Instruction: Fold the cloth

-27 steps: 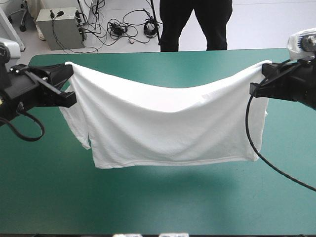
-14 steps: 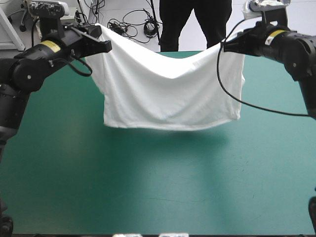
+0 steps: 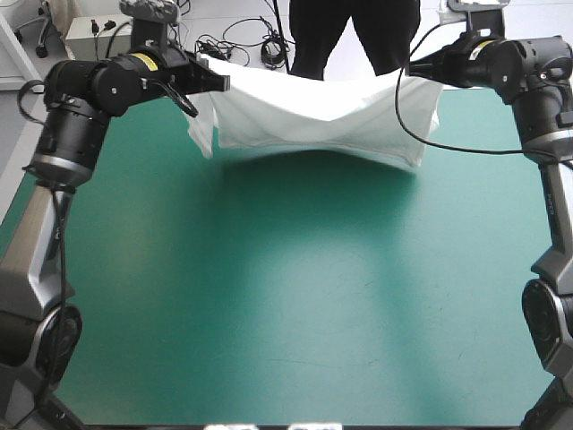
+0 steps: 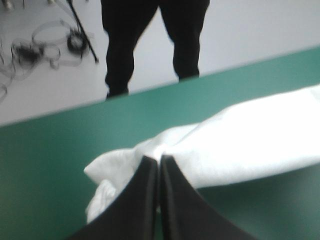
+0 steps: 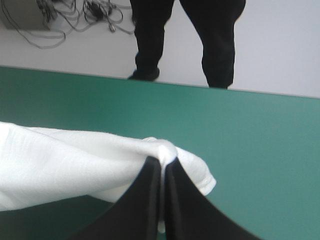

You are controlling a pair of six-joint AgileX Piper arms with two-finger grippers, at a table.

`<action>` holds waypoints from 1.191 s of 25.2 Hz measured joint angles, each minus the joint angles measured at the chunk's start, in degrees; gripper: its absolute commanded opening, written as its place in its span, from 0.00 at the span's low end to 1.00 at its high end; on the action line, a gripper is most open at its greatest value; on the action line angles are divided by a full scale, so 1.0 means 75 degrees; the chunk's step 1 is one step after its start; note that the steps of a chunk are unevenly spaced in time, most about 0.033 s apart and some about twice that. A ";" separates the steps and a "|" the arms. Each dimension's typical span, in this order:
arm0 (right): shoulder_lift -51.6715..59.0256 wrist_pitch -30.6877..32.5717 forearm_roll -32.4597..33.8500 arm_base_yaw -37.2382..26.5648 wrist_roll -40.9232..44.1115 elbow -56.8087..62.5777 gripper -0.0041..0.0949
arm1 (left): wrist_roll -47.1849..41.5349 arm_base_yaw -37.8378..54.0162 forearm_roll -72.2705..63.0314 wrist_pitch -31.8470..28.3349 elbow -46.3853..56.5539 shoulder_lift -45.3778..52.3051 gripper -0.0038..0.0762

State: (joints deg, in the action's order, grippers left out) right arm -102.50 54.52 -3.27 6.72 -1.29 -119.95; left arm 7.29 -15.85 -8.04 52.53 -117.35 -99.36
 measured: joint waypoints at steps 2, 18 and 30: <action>-0.0119 0.0209 0.0000 -0.0003 -0.0095 0.0344 0.02 | -0.0033 0.0000 0.0131 0.0788 0.0000 -0.0405 0.04; 0.0745 0.0879 -0.0695 -0.0003 -0.0725 0.4661 0.02 | -0.0157 0.0000 0.0368 0.2381 0.3451 0.0069 0.04; 0.2646 0.0998 -0.0957 0.0381 -0.0797 0.8527 0.02 | -0.0051 0.0000 -0.0207 0.1777 0.7705 0.2265 0.04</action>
State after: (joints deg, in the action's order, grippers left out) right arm -82.65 62.00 -10.44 9.57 -7.26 -56.00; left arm 6.91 -15.85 -9.60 65.86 -59.56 -82.37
